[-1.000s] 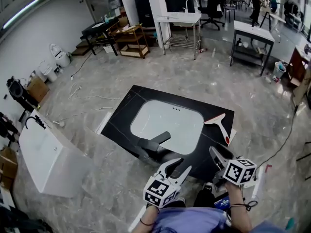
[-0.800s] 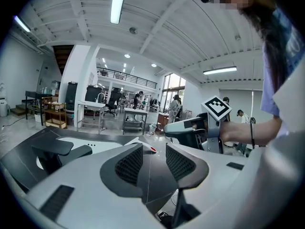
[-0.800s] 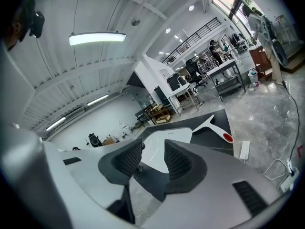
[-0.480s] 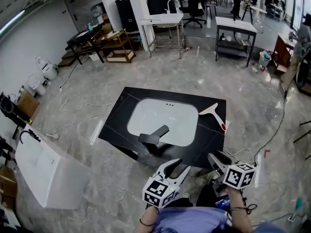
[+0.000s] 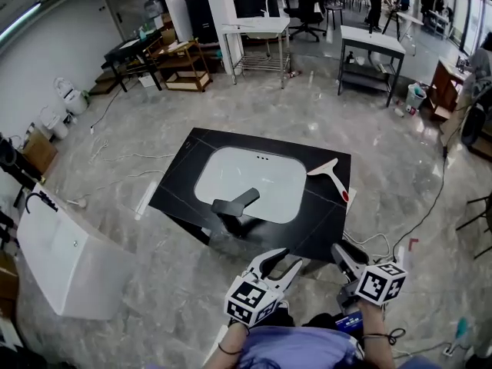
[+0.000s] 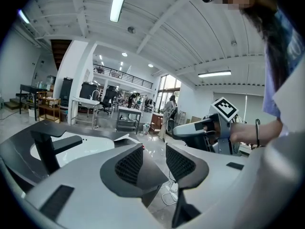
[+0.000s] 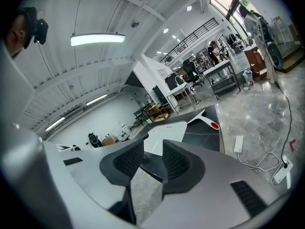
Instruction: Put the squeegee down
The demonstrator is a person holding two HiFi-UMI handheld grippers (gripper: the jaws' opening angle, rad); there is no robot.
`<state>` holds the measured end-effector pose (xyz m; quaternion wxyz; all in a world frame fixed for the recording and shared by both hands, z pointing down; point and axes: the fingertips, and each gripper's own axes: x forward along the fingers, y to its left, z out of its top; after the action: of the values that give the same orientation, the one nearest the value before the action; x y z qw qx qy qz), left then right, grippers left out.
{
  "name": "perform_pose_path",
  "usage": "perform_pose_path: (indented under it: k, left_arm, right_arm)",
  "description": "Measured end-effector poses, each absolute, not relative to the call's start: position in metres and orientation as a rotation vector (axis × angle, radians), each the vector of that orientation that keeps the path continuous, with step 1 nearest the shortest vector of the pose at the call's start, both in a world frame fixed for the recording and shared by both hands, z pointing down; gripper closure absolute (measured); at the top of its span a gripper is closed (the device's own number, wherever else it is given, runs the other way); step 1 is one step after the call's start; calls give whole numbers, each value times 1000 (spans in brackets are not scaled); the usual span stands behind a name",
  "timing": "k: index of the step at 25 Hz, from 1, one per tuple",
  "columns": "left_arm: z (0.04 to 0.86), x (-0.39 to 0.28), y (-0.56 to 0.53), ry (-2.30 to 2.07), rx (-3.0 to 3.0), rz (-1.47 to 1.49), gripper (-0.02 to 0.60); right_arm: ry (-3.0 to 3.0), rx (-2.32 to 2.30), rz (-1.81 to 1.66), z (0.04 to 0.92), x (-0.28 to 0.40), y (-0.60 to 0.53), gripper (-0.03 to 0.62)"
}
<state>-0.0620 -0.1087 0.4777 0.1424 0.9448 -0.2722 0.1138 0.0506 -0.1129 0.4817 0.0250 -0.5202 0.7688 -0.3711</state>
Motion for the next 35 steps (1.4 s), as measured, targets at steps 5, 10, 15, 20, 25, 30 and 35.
perform_pose_path:
  k: [5,10,15,20,25,30,35]
  left_arm:
    - [485,-48,-97,-850,2684,324,422]
    - [491,-26,-71,-874,2649,339,421]
    - [494,1,-36,-872,2643,368,420]
    - [493,19,0,-892,2646,385,421]
    - [495,32,34,-912,2645,396,422]
    - [494,37,63,-934,2646,406,421]
    - [489,42,82,-963,2660,388,421]
  right_arm:
    - [2399,-1587,-1186,495,71,-97,465]
    - [2418,-1556,-1208,496,92,-71,467]
    - [2408,-1538,-1223,499,120,-42,470]
    - [2440,-1491,-1215,499,132,-10,473]
    - [2490,-1466,-1199,503,141,20,474]
    - [2510,-1469,-1178,502,151,47,474]
    - [2559,-1466,-1143,502,156,67,476]
